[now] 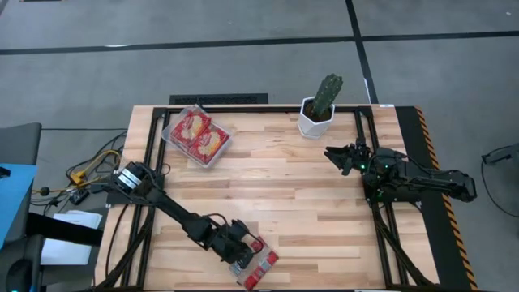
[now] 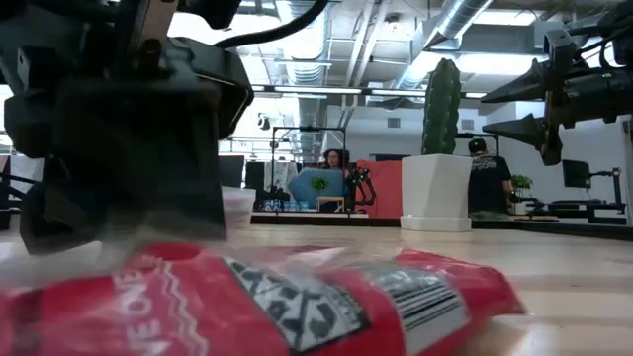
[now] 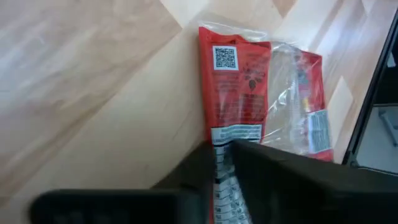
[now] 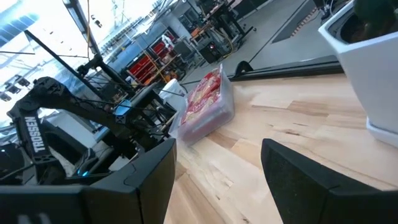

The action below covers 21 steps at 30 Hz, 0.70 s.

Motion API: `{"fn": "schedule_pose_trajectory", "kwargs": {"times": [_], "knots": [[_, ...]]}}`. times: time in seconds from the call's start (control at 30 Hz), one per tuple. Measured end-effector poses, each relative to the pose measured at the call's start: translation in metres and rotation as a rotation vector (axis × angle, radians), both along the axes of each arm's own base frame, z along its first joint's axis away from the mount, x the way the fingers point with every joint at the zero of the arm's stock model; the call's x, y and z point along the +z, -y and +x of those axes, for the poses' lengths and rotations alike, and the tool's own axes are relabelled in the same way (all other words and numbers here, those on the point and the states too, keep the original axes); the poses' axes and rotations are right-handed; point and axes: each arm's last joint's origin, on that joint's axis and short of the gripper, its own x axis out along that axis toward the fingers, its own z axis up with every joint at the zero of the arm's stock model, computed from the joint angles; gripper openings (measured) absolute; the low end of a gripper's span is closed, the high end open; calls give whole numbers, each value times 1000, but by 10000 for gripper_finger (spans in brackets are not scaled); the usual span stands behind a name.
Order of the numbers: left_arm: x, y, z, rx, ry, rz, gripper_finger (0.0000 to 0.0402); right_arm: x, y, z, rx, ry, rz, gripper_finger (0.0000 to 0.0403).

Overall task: Sort popcorn bags into baskets
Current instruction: Put the red popcorn bag into the transparent bin

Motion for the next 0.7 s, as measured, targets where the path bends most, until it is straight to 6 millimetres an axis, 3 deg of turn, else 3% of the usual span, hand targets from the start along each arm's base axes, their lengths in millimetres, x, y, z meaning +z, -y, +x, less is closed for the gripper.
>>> {"fn": "schedule_pose_trajectory", "kwargs": {"times": [0.07,0.3,0.7], "knots": [[1,0,2,-9,2,1,17,0,0,0,11,-1,1,260],[16,-12,10,-10,11,-28,1,0,0,0,18,0,3,260],[96,-90,2,8,9,136,0,0,0,0,17,4,9,260]]}}
